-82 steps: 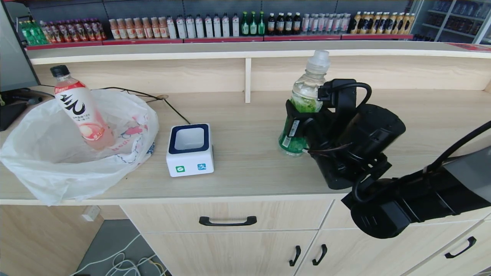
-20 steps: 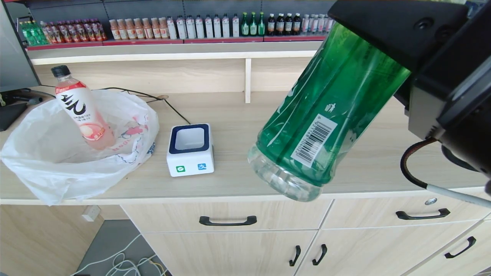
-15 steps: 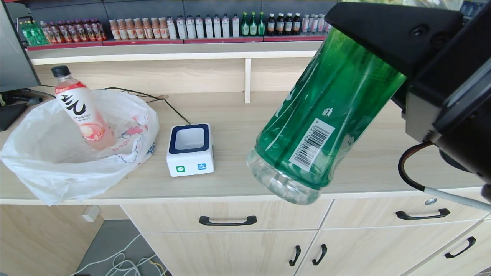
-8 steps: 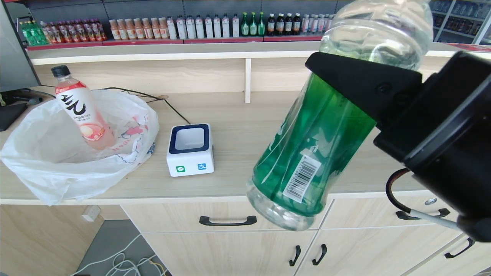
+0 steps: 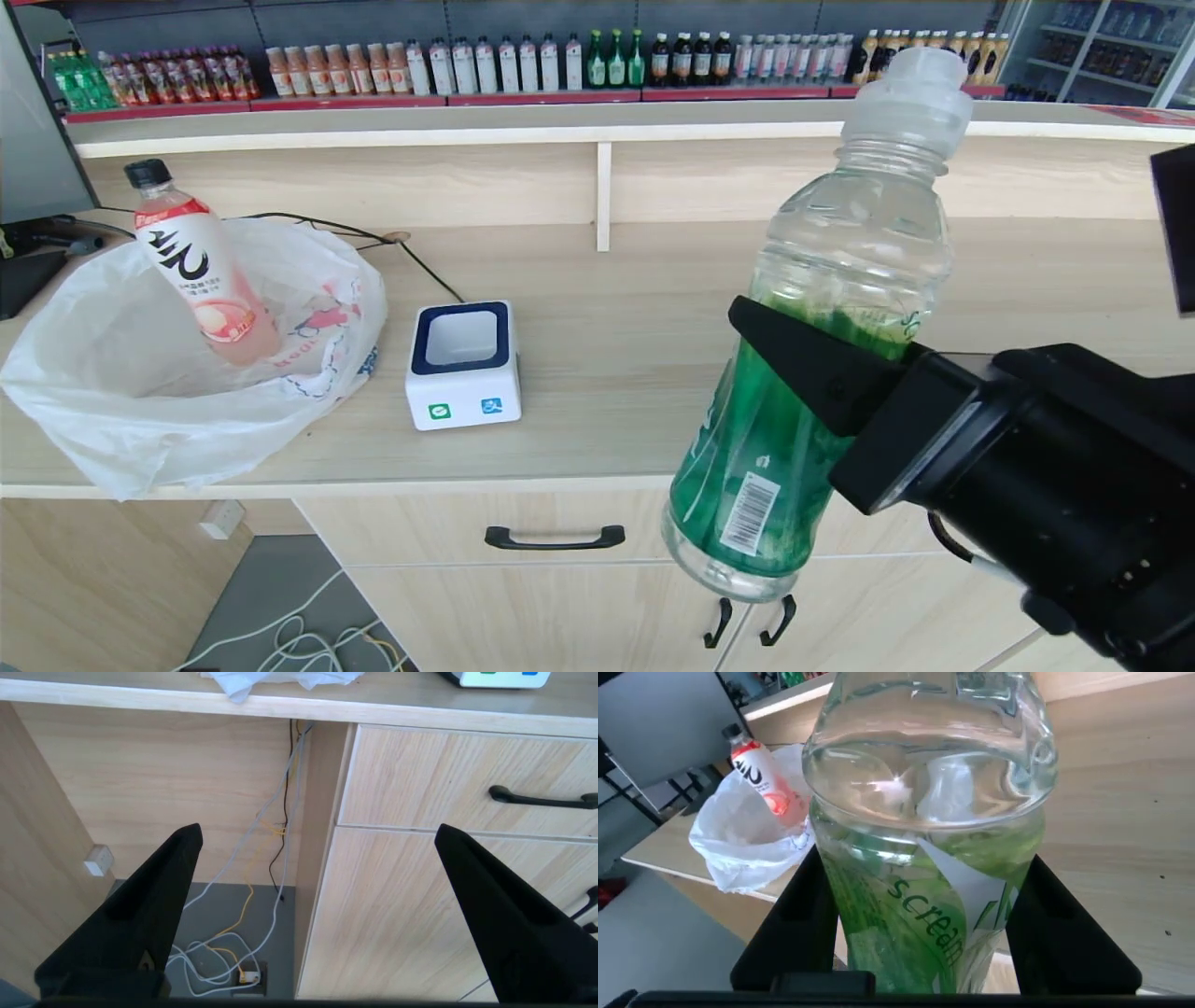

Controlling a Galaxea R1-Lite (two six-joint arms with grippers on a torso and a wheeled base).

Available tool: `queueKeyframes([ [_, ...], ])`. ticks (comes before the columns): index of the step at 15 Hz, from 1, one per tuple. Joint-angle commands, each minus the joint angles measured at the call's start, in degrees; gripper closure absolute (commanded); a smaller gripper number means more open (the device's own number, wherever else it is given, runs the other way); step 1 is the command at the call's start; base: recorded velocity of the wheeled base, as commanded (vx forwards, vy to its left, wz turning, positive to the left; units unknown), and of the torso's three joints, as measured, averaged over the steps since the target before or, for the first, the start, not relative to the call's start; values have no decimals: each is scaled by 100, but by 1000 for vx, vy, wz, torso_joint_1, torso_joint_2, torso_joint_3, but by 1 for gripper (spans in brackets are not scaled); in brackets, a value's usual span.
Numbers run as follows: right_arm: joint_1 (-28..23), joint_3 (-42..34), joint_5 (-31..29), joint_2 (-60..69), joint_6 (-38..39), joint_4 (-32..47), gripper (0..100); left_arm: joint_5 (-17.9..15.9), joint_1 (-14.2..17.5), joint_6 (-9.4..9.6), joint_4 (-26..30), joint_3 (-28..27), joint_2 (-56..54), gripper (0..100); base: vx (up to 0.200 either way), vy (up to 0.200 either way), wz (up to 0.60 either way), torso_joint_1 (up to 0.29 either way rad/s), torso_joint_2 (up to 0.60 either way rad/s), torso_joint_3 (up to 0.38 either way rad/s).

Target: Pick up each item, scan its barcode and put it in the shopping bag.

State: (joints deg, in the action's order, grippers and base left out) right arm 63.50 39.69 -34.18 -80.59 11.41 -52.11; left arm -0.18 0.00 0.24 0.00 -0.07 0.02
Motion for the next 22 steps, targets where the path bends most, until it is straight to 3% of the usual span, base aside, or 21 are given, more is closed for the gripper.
queueKeyframes([
  [1, -233, -102, -1, -9, -157, -53, 100, 1, 0, 2, 0, -1, -2, 0, 0, 0, 0, 0, 0, 0],
  [8, -1419, -41, 817, -159, -1580, -282, 100, 1, 0, 11, 0, -1, -2, 0, 0, 0, 0, 0, 0, 0],
  [14, -2175, 170, 1001, -1204, -2187, -1829, 100, 1, 0, 11, 0, -1, -2, 0, 0, 0, 0, 0, 0, 0],
  [18, -2228, -181, 1485, -1846, -2231, -3367, 100, 1, 0, 2, 0, 7, -2, 0, 0, 0, 0, 0, 0, 0],
  [22, -2228, -181, 1493, -1943, -2073, -3472, 100, 1, 0, 2, 0, -1, -2, 0, 0, 0, 0, 0, 0, 0],
])
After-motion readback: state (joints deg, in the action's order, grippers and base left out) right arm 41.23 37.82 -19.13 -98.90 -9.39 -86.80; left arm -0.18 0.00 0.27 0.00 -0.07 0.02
